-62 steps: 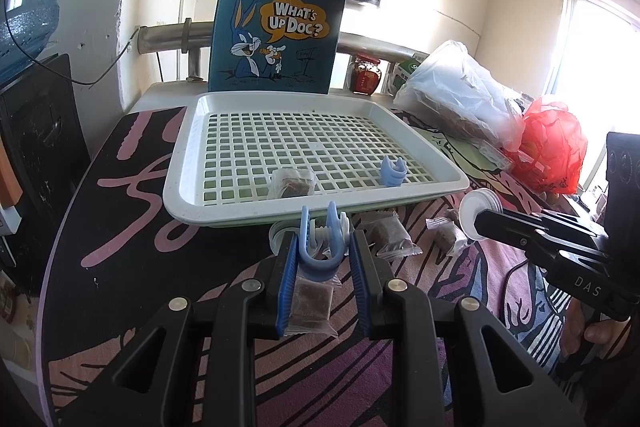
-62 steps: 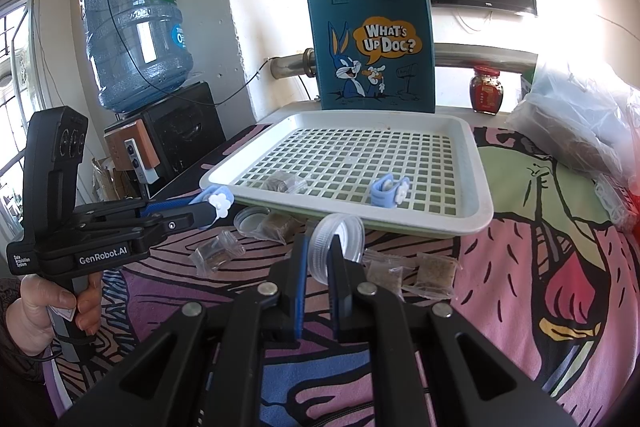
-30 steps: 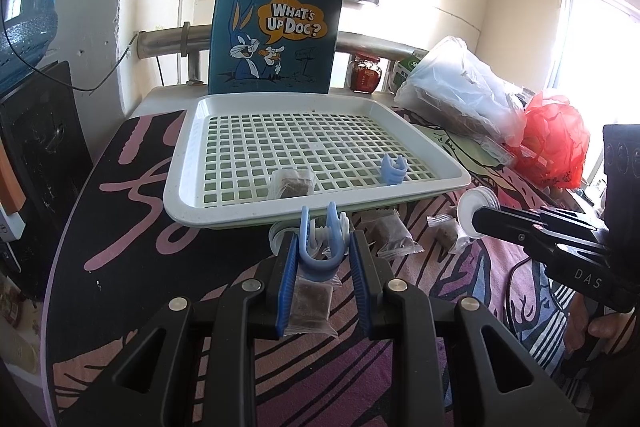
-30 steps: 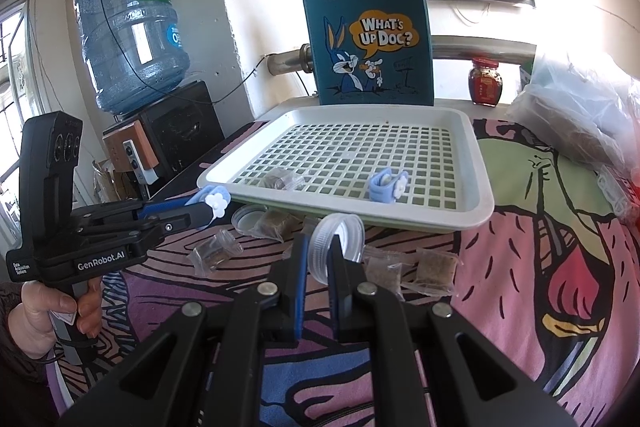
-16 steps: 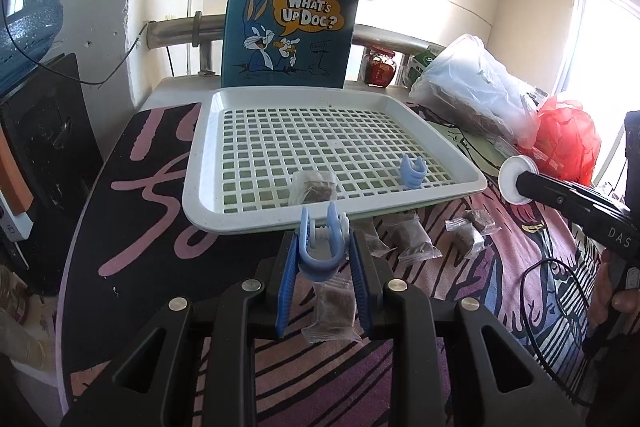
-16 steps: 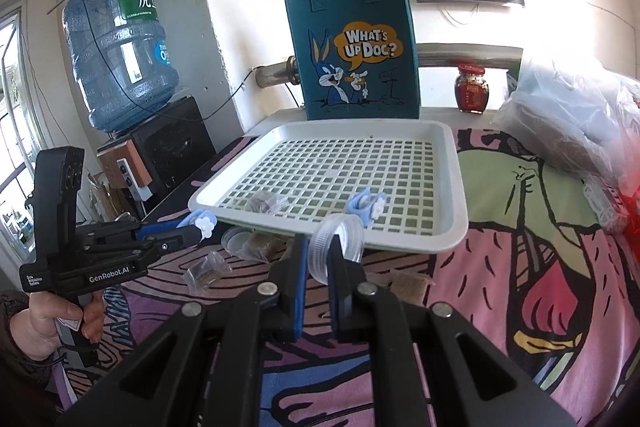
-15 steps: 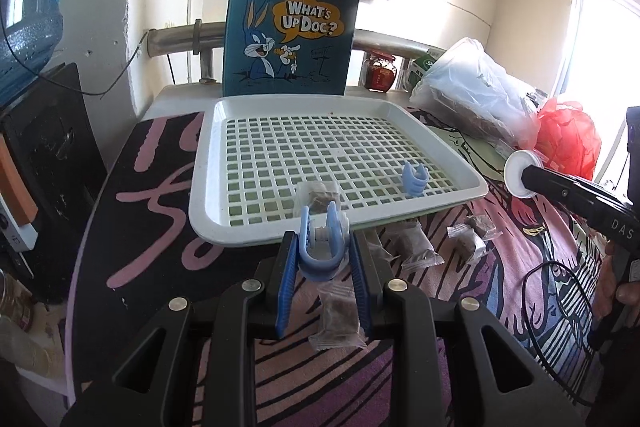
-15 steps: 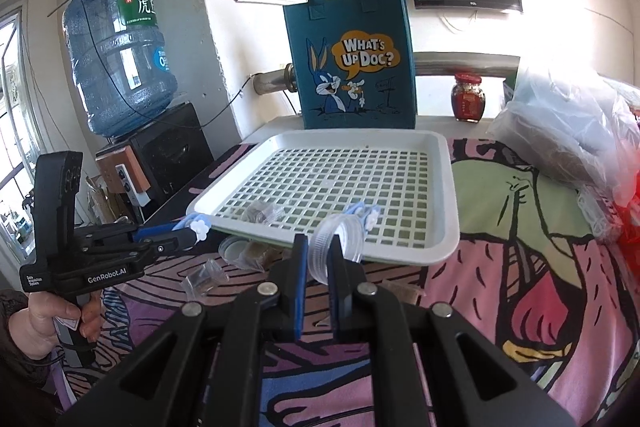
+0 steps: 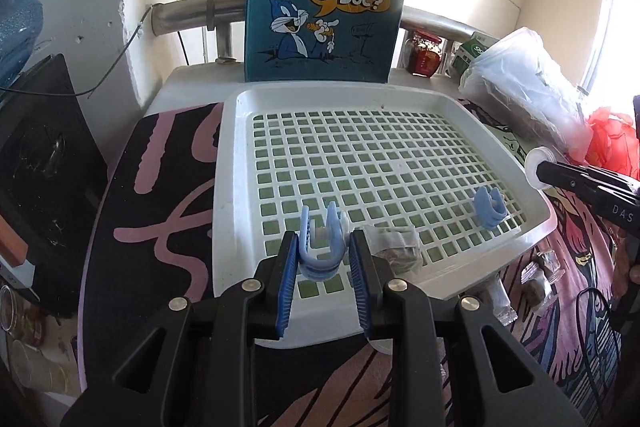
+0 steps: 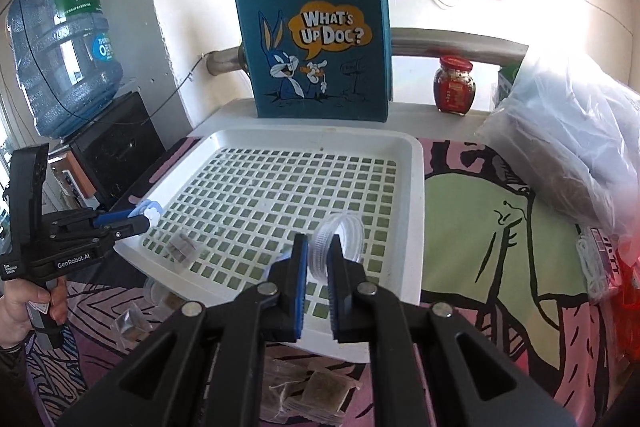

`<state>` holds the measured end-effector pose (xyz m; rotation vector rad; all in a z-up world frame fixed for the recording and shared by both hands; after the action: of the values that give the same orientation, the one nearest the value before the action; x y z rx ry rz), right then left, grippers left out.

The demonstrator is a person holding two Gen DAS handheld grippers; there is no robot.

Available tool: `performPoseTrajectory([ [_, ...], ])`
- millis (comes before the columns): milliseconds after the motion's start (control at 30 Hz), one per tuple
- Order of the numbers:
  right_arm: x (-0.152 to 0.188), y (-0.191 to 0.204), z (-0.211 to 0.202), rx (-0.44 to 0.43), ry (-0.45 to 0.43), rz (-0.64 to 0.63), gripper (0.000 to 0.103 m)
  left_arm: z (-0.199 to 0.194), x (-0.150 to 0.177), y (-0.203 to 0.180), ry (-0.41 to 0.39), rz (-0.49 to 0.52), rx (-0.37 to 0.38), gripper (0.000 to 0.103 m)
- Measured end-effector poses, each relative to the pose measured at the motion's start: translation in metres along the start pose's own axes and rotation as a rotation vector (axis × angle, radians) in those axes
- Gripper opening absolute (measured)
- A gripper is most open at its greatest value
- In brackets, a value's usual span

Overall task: Organize objects
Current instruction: 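Move both grippers over the tray and release the lid and clip, then grasp a brown-filled bag with the right gripper while the left grasps another bag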

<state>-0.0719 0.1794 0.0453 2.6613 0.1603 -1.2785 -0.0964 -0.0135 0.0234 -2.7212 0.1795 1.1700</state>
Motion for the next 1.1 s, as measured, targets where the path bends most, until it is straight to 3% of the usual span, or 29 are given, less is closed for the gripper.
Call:
performPoseTrajectory([
  [167, 0.013, -0.001, 0.038, 0.05, 0.118, -0.039, 0.01, 0.017, 0.004, 0.0, 0.037, -0.025, -0.003, 0.025],
  [267, 0.014, 0.0, 0.046, 0.057, 0.145, -0.04, 0.018, 0.02, 0.005, -0.002, 0.042, -0.019, -0.006, 0.027],
  [333, 0.014, 0.001, 0.044, 0.064, 0.152, -0.03, 0.028, 0.016, 0.005, -0.004, 0.033, -0.023, 0.009, 0.033],
  [500, 0.009, 0.003, 0.005, 0.016, 0.033, -0.007, 0.03, -0.018, 0.0, -0.004, -0.074, -0.035, 0.039, 0.068],
  [633, 0.009, -0.002, -0.036, -0.008, -0.072, 0.053, 0.051, -0.054, 0.003, -0.006, -0.168, -0.022, 0.041, 0.081],
  [700, 0.014, -0.005, -0.051, -0.009, -0.095, 0.08, 0.053, -0.065, 0.011, -0.01, -0.177, -0.016, 0.056, 0.088],
  [967, 0.059, -0.012, -0.04, 0.05, 0.049, 0.099, 0.053, -0.055, 0.065, -0.031, -0.006, 0.073, 0.075, 0.088],
  [1100, 0.071, -0.01, -0.031, 0.055, 0.086, 0.092, 0.053, -0.046, 0.076, -0.035, 0.057, 0.083, 0.075, 0.088],
])
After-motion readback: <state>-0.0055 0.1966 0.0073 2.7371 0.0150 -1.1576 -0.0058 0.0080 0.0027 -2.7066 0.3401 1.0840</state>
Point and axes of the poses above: each gripper's, at about its wrist camera, not at the fingertips, and z roughly the way its jaws point, y to its left, x to its underside, the point moved 2 cm from there along z, roughly the way its jaws point, and after that the axes turned 3 degrees about -y, right-handed, at the moved point
